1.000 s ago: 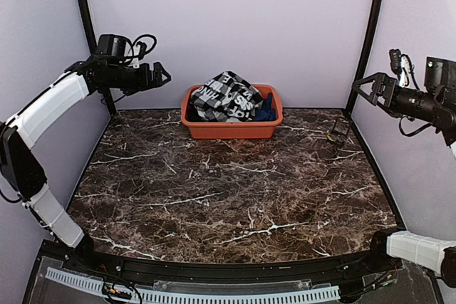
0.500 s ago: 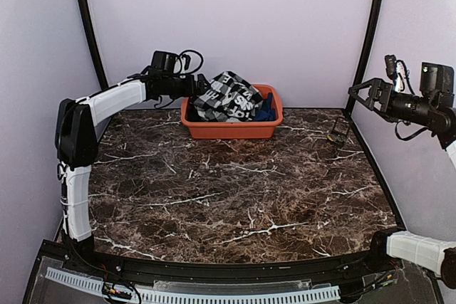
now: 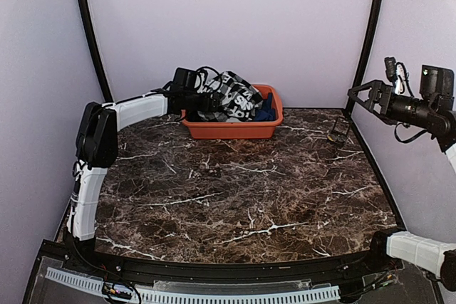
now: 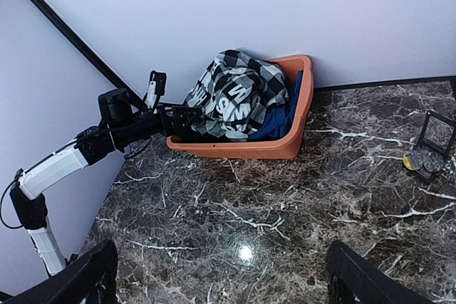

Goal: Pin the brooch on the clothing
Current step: Pick up the crumpled clothing from the bin.

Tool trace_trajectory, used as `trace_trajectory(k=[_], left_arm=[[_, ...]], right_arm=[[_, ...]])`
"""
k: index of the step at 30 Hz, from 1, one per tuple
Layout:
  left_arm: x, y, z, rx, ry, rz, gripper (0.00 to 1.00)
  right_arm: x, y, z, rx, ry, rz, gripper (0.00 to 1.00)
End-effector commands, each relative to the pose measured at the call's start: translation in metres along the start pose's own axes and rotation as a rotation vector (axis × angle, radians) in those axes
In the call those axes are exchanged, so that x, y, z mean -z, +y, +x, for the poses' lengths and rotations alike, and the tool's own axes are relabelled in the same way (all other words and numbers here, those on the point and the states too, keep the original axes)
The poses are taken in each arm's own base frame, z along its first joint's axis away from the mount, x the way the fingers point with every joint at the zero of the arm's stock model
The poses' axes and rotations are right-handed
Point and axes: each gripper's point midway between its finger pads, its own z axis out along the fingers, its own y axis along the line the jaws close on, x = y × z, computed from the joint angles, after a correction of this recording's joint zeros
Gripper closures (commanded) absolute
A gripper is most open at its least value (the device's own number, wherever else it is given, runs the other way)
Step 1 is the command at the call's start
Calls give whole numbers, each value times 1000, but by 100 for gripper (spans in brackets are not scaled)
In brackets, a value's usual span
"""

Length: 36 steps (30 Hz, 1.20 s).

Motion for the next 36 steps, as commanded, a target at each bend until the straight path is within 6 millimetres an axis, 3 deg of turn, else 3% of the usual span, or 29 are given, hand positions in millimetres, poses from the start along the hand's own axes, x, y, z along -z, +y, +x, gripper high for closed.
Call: trace_trajectory(k=[1, 4, 7, 11, 12, 14, 18, 25, 29, 36], left_arm=[[-6, 4, -15, -10, -46, -28, 6], [-16, 5, -10, -9, -39, -32, 10], [-23, 3, -7, -12, -36, -19, 26], [-26, -1, -8, 0, -40, 4, 70], [-26, -2, -10, 10, -46, 8, 87], [-24, -5, -17, 24, -59, 22, 98], [-7, -17, -50, 53, -128, 80, 99], [66, -53, -138, 125, -340, 273, 99], [102, -74, -164, 125, -395, 344, 99], [179, -133, -206, 81, -523, 495, 99]], right_arm=[[1, 5, -3, 2, -21, -25, 1], [1, 6, -2, -2, -21, -28, 1], [1, 5, 0, -7, -20, -27, 1], [1, 2, 2, -9, -22, -19, 1], [1, 2, 2, -10, -21, -18, 1], [0, 1, 3, -10, -22, -17, 1], [-2, 0, 4, -15, -20, -19, 1], [-7, -2, 5, -20, -23, -32, 2], [-8, 5, 3, -3, -30, -74, 1], [-10, 26, -5, 82, -64, -212, 1]])
